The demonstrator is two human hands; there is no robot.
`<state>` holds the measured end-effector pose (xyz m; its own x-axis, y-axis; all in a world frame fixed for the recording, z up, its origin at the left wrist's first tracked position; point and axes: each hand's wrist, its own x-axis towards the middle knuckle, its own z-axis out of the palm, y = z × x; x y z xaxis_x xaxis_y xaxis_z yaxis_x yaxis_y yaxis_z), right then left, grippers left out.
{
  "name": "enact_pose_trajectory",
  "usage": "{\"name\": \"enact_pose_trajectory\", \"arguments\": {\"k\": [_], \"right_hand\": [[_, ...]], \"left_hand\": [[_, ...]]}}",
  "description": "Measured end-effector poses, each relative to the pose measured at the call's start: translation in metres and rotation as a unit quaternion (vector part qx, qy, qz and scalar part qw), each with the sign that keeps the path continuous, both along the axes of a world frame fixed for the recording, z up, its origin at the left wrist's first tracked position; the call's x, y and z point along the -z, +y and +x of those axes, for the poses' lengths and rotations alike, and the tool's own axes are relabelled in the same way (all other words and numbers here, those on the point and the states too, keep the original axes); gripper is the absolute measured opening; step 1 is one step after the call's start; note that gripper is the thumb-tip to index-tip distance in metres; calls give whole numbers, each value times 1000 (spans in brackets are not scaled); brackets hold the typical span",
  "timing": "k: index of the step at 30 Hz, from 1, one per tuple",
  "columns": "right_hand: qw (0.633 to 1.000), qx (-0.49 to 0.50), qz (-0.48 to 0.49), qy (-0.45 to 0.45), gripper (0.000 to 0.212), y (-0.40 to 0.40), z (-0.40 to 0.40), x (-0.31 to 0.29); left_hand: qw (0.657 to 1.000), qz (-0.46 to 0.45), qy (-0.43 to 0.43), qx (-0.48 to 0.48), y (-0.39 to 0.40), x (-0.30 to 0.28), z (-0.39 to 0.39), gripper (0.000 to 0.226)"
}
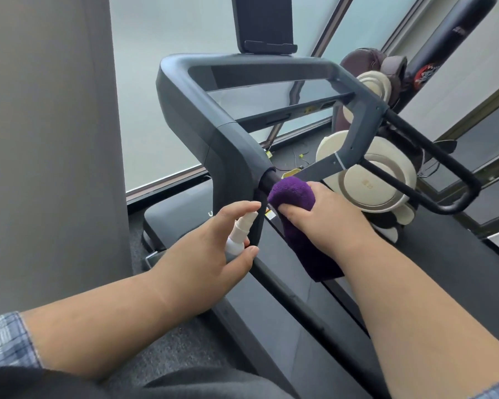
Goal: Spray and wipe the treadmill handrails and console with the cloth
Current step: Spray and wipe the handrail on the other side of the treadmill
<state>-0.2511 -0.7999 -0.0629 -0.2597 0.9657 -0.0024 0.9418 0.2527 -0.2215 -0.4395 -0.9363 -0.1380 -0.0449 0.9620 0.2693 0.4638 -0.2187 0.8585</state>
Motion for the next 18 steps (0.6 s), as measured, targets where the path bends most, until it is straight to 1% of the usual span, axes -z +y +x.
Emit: {"name": "enact_pose_trajectory", "arguments": {"k": [3, 5, 7, 9, 11, 12, 14, 18], "right_hand": [[999, 13, -27, 31, 51, -9, 23, -3], [999, 29, -31, 30, 51, -8, 20, -4], [999, 52, -6, 1, 57, -1, -2, -2], [996, 67, 41, -43, 61, 8, -34, 0], [994, 52, 66, -72, 59, 14, -60, 1], [994, 43, 64, -71, 58, 15, -66, 1], [998, 29, 41, -48, 57, 17, -63, -1], [999, 13, -45, -1, 47, 11, -20, -8]], "left_hand": [[1000, -6, -8, -1, -4, 7, -1, 56], [1000, -14, -18, -3, -8, 11, -2, 57], [999, -19, -30, -8, -12, 13, -2, 58], [999, -20, -37, -12, -13, 13, -1, 57], [999, -16, -40, -11, -14, 8, 1, 57], [999, -14, -40, -10, -15, 5, 2, 57], [999, -9, -35, -7, -14, 0, 3, 57], [999, -5, -34, -5, -13, -4, 5, 56]]}}
